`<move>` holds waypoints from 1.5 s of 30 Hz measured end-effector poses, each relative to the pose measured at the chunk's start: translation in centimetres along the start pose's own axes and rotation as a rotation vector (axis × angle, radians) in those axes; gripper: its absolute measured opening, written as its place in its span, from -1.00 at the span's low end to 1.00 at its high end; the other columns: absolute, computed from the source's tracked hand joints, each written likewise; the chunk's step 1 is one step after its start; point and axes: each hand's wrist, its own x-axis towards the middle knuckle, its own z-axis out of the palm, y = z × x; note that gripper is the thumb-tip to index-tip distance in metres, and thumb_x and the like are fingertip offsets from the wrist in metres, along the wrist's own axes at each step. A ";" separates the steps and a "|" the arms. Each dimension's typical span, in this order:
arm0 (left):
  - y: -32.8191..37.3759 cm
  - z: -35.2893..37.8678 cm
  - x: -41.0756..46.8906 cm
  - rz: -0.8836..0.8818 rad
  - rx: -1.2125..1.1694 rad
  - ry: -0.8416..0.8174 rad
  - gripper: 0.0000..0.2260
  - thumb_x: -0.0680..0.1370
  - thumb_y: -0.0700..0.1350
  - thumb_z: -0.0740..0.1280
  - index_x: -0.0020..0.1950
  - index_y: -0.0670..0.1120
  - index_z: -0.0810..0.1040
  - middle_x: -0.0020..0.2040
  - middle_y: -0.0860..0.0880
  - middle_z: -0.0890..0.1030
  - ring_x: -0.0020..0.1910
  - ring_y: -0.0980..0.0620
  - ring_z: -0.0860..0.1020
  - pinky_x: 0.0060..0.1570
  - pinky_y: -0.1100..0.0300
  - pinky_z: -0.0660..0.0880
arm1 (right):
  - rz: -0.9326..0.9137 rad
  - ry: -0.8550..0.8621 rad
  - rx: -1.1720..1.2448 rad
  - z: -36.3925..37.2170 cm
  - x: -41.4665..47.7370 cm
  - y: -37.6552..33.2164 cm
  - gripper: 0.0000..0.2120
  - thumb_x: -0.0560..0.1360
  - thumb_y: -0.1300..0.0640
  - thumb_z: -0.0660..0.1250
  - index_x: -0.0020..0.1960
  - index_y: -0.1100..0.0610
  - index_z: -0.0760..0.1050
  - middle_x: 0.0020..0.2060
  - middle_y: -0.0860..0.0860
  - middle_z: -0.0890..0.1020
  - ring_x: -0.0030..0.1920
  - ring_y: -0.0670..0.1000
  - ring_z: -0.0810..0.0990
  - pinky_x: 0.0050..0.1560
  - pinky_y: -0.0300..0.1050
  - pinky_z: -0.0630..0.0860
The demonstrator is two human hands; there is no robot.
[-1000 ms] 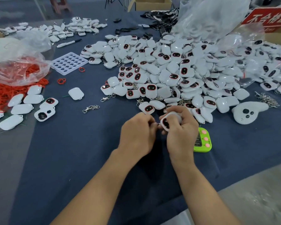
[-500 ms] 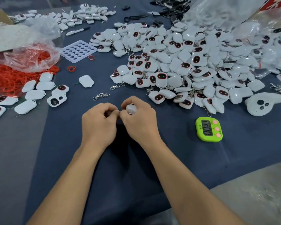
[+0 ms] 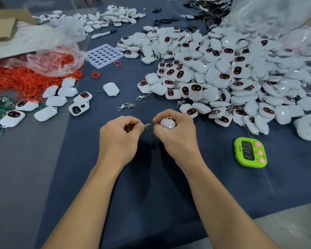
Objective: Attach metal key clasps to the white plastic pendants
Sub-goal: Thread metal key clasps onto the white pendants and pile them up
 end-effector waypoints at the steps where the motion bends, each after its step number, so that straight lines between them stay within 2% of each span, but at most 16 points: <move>1: -0.1 0.0 0.0 0.000 -0.014 -0.001 -0.83 0.50 -0.07 0.48 -0.26 0.14 0.66 -0.25 0.19 0.65 -0.23 0.18 0.57 -0.26 0.50 0.39 | 0.008 -0.002 -0.010 0.0 0.0 0.0 -0.82 0.35 0.20 0.41 -0.19 -0.09 0.65 -0.34 -0.12 0.64 -0.40 -0.16 0.49 -0.41 -0.29 0.44; 4: -0.2 -0.1 0.0 -0.005 -0.059 0.000 -0.85 0.51 -0.07 0.48 -0.22 0.17 0.67 -0.25 0.16 0.66 -0.24 0.15 0.58 -0.26 0.46 0.42 | 0.043 -0.004 -0.019 0.1 0.1 -0.1 -0.81 0.35 0.17 0.39 -0.17 -0.11 0.66 -0.42 -0.15 0.57 -0.44 -0.14 0.45 -0.42 -0.25 0.44; 7: -0.2 -0.1 0.1 0.009 -0.079 -0.007 -0.83 0.50 -0.08 0.48 -0.21 0.20 0.66 -0.26 0.16 0.66 -0.26 0.17 0.57 -0.26 0.45 0.43 | 0.051 -0.042 -0.015 0.0 0.2 -0.2 -0.78 0.39 0.13 0.45 -0.09 -0.19 0.71 -0.44 -0.15 0.55 -0.43 -0.12 0.45 -0.39 -0.20 0.48; 9: -0.3 -0.1 0.1 0.020 -0.089 -0.007 -0.82 0.50 -0.09 0.47 -0.21 0.21 0.66 -0.27 0.17 0.66 -0.26 0.18 0.57 -0.25 0.45 0.43 | 0.025 -0.076 -0.053 0.0 0.1 -0.2 -0.79 0.42 0.10 0.51 -0.05 -0.20 0.72 -0.47 -0.23 0.52 -0.45 -0.16 0.43 -0.40 -0.32 0.42; 12: -0.2 -0.1 0.0 0.049 -0.097 -0.010 -0.83 0.49 -0.09 0.46 -0.19 0.20 0.66 -0.25 0.19 0.66 -0.26 0.20 0.57 -0.25 0.46 0.42 | -0.003 -0.102 -0.098 0.2 0.1 -0.2 -0.85 0.42 0.10 0.55 -0.10 -0.14 0.72 -0.34 -0.25 0.67 -0.33 -0.17 0.60 -0.32 -0.39 0.47; 14: -0.2 -0.1 -0.1 0.078 -0.096 -0.016 -0.84 0.48 -0.09 0.44 -0.18 0.20 0.66 -0.24 0.19 0.66 -0.26 0.20 0.56 -0.25 0.47 0.40 | -0.004 -0.110 -0.117 0.3 0.1 -0.2 -0.88 0.42 0.12 0.56 -0.17 -0.10 0.70 -0.29 -0.21 0.70 -0.29 -0.19 0.63 -0.30 -0.39 0.48; 18: -0.2 -0.2 -0.2 0.116 -0.072 -0.015 -0.85 0.48 -0.07 0.44 -0.16 0.21 0.66 -0.23 0.19 0.65 -0.23 0.17 0.57 -0.22 0.45 0.42 | 0.036 -0.105 -0.086 0.1 0.1 -0.3 -0.88 0.44 0.12 0.54 -0.21 -0.08 0.68 -0.35 -0.15 0.66 -0.38 -0.20 0.53 -0.37 -0.32 0.47; 23: -0.2 -0.2 0.0 0.134 -0.063 0.010 -0.89 0.48 -0.04 0.43 -0.16 0.20 0.65 -0.24 0.12 0.63 -0.24 0.11 0.54 -0.25 0.42 0.40 | 0.073 -0.147 0.054 -0.5 0.1 -0.6 -0.93 0.41 0.19 0.48 -0.24 0.06 0.67 -0.27 0.17 0.65 -0.34 -0.09 0.50 -0.33 -0.20 0.47; 25: -0.2 -0.2 0.0 0.136 -0.059 0.010 -0.87 0.49 -0.07 0.44 -0.17 0.19 0.66 -0.25 0.11 0.63 -0.25 0.10 0.54 -0.26 0.41 0.41 | 0.070 -0.145 0.097 -0.6 0.0 -0.6 -0.94 0.38 0.19 0.45 -0.26 0.09 0.67 -0.27 0.20 0.64 -0.34 -0.08 0.51 -0.33 -0.21 0.48; 29: 0.0 -0.1 -0.3 0.142 -0.057 0.018 -0.88 0.49 -0.07 0.45 -0.18 0.17 0.66 -0.24 0.13 0.64 -0.23 0.10 0.55 -0.24 0.40 0.42 | 0.061 -0.072 0.060 -0.4 0.0 -0.3 -0.92 0.43 0.15 0.48 -0.20 -0.03 0.68 -0.32 0.04 0.64 -0.36 -0.11 0.52 -0.32 -0.17 0.53; 33: 0.1 -0.3 -0.4 0.147 -0.078 0.029 -0.87 0.50 -0.08 0.45 -0.21 0.16 0.66 -0.25 0.12 0.63 -0.26 0.12 0.54 -0.24 0.43 0.40 | 0.033 -0.103 -0.007 -0.4 0.0 -0.2 -0.70 0.41 0.16 0.48 -0.02 -0.24 0.70 -0.38 -0.10 0.58 -0.37 -0.09 0.49 -0.32 -0.16 0.54; 35: 0.1 -0.3 -0.4 0.151 -0.073 0.019 -0.86 0.50 -0.08 0.44 -0.22 0.15 0.66 -0.25 0.11 0.62 -0.25 0.11 0.54 -0.24 0.41 0.41 | 0.009 -0.151 -0.015 -0.4 -0.1 -0.3 -0.73 0.41 0.18 0.46 -0.07 -0.20 0.72 -0.36 -0.10 0.64 -0.36 -0.11 0.52 -0.32 -0.18 0.53; 39: 0.2 -0.3 -0.5 0.160 -0.061 0.035 -0.84 0.49 -0.10 0.44 -0.25 0.14 0.65 -0.26 0.11 0.62 -0.24 0.10 0.54 -0.25 0.45 0.38 | 0.023 -0.129 -0.028 -0.3 -0.1 -0.3 -0.84 0.43 0.16 0.51 -0.19 -0.12 0.70 -0.31 -0.14 0.69 -0.35 -0.19 0.57 -0.32 -0.30 0.51; 45: 0.5 -0.3 -0.9 0.239 -0.022 0.104 -0.82 0.52 -0.18 0.47 -0.18 0.10 0.68 -0.20 0.16 0.62 -0.22 0.14 0.54 -0.20 0.48 0.37 | 0.048 -0.071 -0.034 0.0 0.0 0.0 -0.88 0.45 0.12 0.51 -0.21 -0.09 0.69 -0.36 -0.12 0.66 -0.38 -0.17 0.54 -0.33 -0.26 0.52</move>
